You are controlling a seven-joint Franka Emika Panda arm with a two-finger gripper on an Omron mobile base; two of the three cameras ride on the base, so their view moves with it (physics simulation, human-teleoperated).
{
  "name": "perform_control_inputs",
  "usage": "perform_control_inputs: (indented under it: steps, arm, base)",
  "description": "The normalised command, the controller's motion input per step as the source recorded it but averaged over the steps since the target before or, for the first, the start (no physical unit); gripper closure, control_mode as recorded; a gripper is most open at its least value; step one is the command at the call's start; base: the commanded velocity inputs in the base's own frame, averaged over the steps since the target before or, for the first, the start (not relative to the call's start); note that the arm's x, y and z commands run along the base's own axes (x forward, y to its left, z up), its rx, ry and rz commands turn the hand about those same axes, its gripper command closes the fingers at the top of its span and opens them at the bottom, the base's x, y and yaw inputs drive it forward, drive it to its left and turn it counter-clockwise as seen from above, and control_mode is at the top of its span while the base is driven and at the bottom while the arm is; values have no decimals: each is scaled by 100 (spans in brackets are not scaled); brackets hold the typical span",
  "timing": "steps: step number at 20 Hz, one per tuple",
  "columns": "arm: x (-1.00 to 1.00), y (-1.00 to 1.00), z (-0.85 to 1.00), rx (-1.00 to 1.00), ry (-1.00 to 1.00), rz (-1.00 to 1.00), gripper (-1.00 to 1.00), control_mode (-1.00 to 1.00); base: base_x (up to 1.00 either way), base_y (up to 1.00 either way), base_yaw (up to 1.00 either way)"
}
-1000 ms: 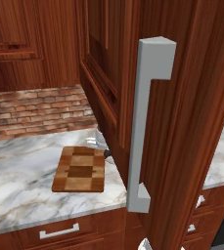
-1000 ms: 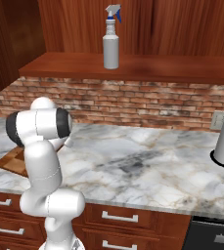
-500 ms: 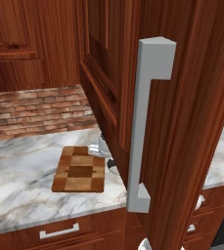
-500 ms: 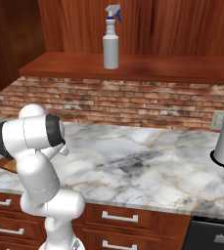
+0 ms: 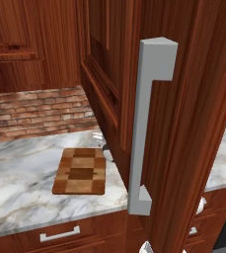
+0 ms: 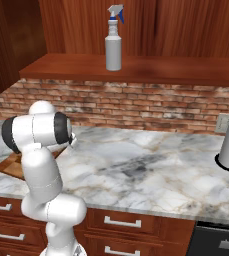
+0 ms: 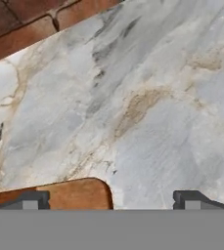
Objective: Move the cutting board and knife to the sink. Then move spray from the cabinet to the counter.
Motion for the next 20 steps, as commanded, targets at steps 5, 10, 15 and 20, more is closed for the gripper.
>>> perform_control_inputs:
  steps: [5,10,15,20]
  arm:
    - [54,2,-13,-3,1,1,-100,-100]
    - [1,17,-49,-13,11,10,-100,-100]
    - [5,21,-62,-15,9,9,-100,-100]
    - [5,12,-47,-8,5,5,-100,-100]
  base:
    - [0,0,0]
    - [0,0,0]
    - [0,0,0]
    - [0,0,0]
